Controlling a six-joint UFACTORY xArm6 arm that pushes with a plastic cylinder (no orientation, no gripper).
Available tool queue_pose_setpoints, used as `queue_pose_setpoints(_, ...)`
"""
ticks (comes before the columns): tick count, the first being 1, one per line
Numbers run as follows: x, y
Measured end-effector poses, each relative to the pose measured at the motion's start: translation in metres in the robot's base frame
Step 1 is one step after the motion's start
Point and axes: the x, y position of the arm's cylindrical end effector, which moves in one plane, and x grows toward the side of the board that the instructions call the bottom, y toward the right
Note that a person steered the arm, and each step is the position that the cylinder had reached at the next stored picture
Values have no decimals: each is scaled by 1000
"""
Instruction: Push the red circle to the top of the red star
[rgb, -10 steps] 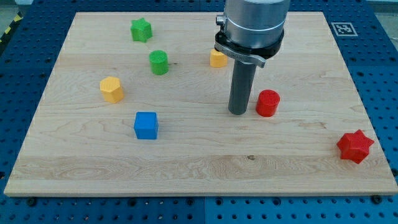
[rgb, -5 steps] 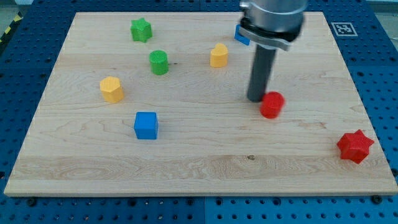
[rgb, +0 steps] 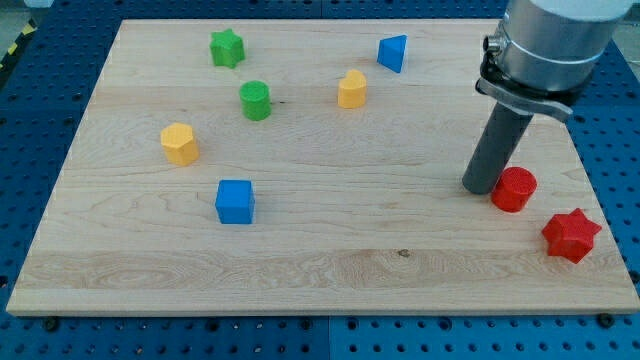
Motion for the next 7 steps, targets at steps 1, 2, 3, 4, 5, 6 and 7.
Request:
queue_pose_setpoints(1, 1, 18)
queue_pose_setpoints(2, 1, 34)
queue_pose_setpoints(3, 4, 34)
queue_pose_setpoints(4, 19, 34)
queue_pose_setpoints(5, 20, 43)
queue_pose_setpoints(6, 21, 52)
queue_pose_setpoints(7, 21, 51)
